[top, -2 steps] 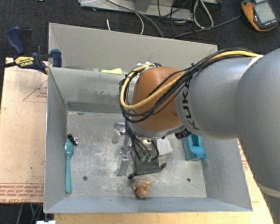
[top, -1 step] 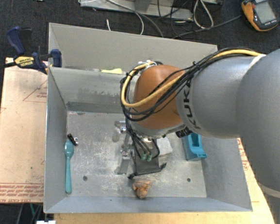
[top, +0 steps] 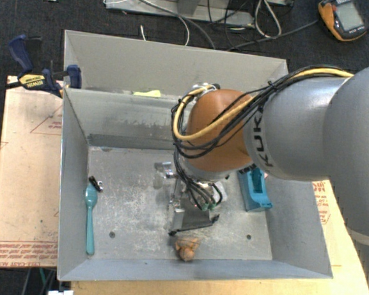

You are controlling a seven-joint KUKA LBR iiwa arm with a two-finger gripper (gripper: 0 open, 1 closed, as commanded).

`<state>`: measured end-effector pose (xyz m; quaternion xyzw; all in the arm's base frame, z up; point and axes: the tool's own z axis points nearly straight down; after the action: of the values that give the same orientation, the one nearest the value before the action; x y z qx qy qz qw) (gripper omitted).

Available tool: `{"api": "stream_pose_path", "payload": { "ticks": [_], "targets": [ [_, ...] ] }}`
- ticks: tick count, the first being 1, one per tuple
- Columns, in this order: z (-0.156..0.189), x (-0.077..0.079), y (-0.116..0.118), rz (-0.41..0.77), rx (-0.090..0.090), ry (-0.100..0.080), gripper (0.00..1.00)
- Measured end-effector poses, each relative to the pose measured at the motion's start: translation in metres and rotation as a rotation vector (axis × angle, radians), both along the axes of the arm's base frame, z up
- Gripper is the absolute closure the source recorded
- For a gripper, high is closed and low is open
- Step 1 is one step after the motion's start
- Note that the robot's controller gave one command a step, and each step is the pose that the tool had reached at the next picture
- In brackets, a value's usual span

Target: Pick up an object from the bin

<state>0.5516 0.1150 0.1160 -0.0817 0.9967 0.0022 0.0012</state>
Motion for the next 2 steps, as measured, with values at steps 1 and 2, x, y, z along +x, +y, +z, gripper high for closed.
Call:
{"api": "stream_pose_path", "payload": {
  "ticks": [1, 2],
  "targets": [
    [-0.0155, -0.0069, -0.0291, 0.132, -0.003, 0.001, 0.0],
    [-0.0242, -0.0083, -0.039, 0.255, 0.002, -0.01, 0.0]
  ]
}}
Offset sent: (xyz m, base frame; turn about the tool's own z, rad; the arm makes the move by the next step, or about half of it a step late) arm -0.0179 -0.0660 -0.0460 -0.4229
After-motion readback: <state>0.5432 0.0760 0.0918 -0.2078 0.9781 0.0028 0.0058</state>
